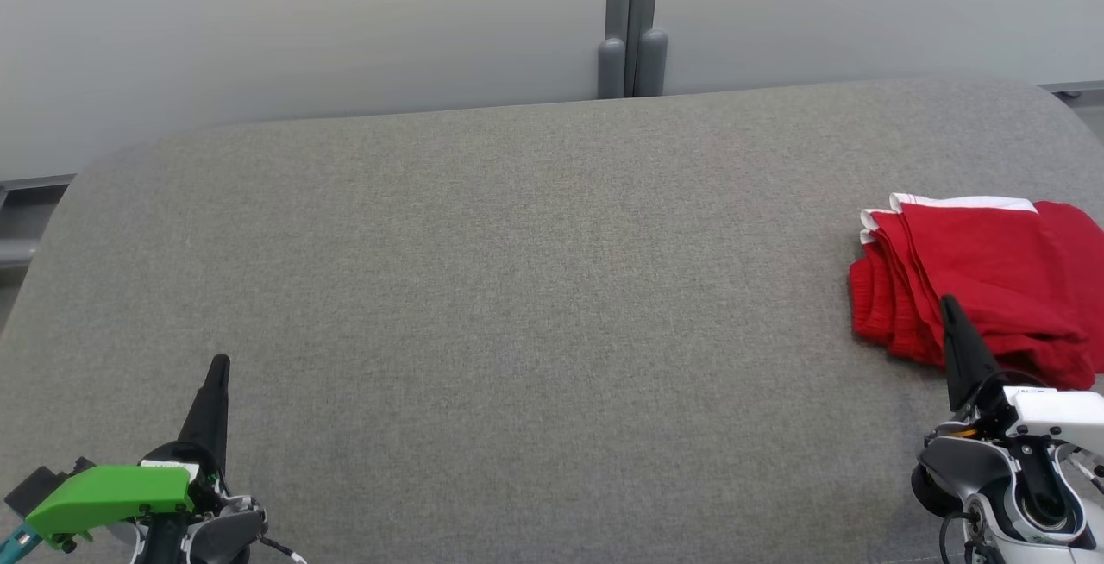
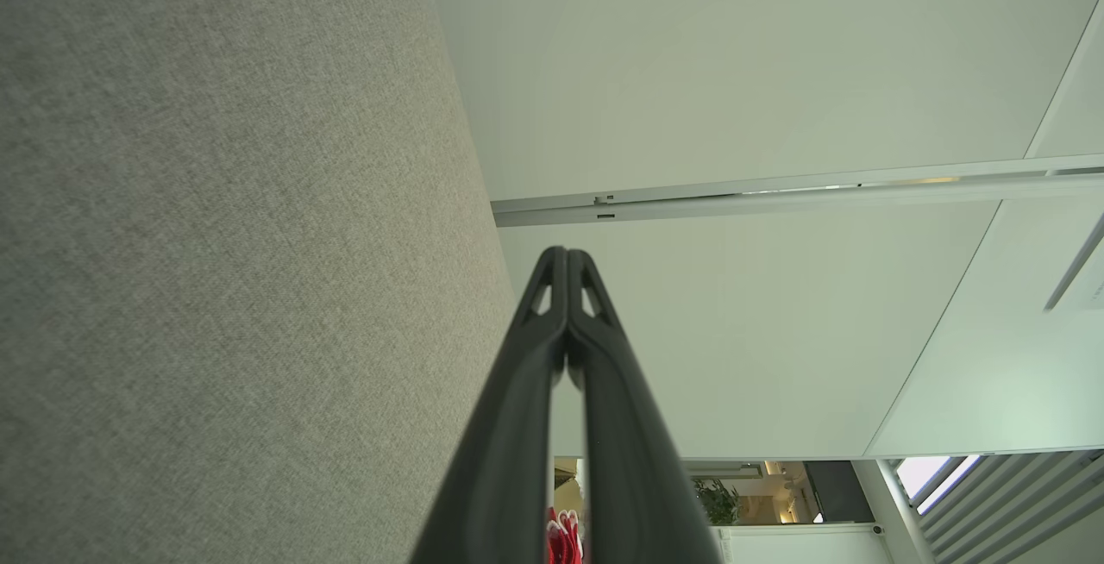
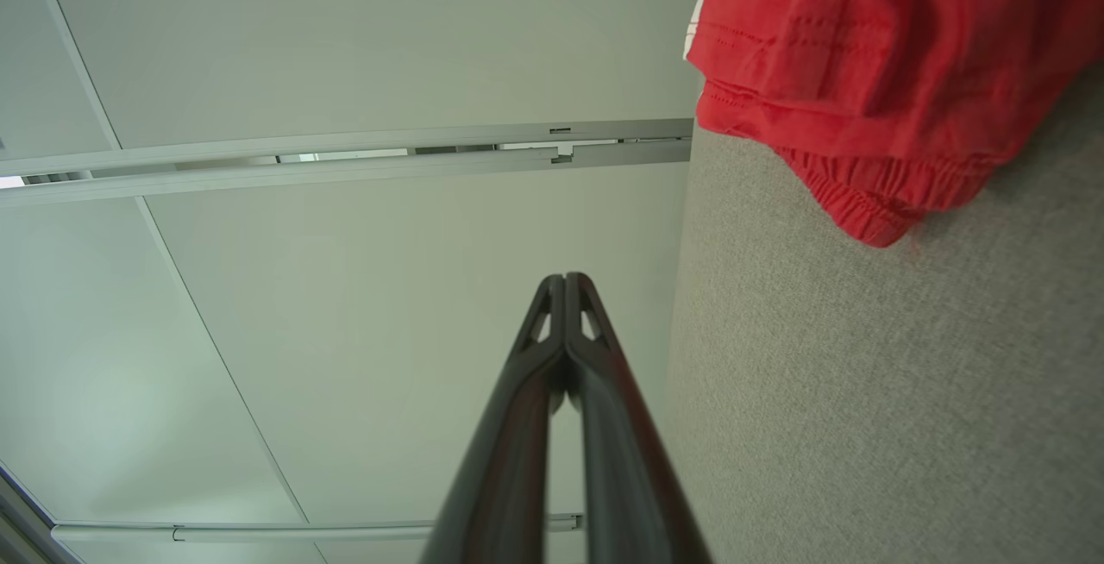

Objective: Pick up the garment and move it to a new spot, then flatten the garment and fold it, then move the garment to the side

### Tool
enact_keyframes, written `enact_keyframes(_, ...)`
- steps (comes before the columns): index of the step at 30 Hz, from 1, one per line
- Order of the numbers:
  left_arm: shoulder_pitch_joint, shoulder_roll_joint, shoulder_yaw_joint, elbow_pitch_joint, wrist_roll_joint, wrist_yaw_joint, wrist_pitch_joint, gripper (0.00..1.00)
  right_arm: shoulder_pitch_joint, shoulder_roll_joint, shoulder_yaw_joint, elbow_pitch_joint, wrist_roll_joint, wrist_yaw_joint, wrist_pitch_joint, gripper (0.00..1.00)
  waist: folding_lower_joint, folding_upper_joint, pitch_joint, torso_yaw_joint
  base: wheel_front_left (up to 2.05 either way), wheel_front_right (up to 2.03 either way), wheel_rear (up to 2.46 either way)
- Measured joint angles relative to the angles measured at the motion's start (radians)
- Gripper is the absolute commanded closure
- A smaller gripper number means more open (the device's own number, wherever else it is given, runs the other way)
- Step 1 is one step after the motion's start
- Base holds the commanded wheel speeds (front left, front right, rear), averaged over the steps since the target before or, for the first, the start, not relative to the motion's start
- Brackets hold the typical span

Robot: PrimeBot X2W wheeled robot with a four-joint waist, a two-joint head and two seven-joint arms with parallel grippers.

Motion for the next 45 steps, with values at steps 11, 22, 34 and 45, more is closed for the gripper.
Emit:
enact_keyframes(11, 0.0, 0.0, 0.0, 0.0, 0.0, 0.0, 0.0, 1.0, 0.0, 0.0, 0.0, 0.0, 0.0, 0.0, 0.0, 1.0, 0.0, 0.0, 0.0, 0.0, 0.0, 0.0, 0.0)
enact_keyframes(22, 0.0, 0.0, 0.0, 0.0, 0.0, 0.0, 0.0, 1.0, 0.0, 0.0, 0.0, 0.0, 0.0, 0.0, 0.0, 1.0, 0.0, 0.0, 0.0, 0.0, 0.0, 0.0, 0.0)
enact_keyframes(34, 0.0, 0.0, 0.001, 0.0, 0.0, 0.0, 0.0, 1.0, 0.0, 0.0, 0.0, 0.0, 0.0, 0.0, 0.0, 1.0, 0.0, 0.0, 0.0, 0.0, 0.0, 0.0, 0.0)
enact_keyframes(45, 0.0, 0.0, 0.001, 0.0, 0.0, 0.0, 0.0, 1.0, 0.0, 0.0, 0.0, 0.0, 0.0, 0.0, 0.0, 1.0, 0.0, 0.0, 0.0, 0.0, 0.0, 0.0, 0.0)
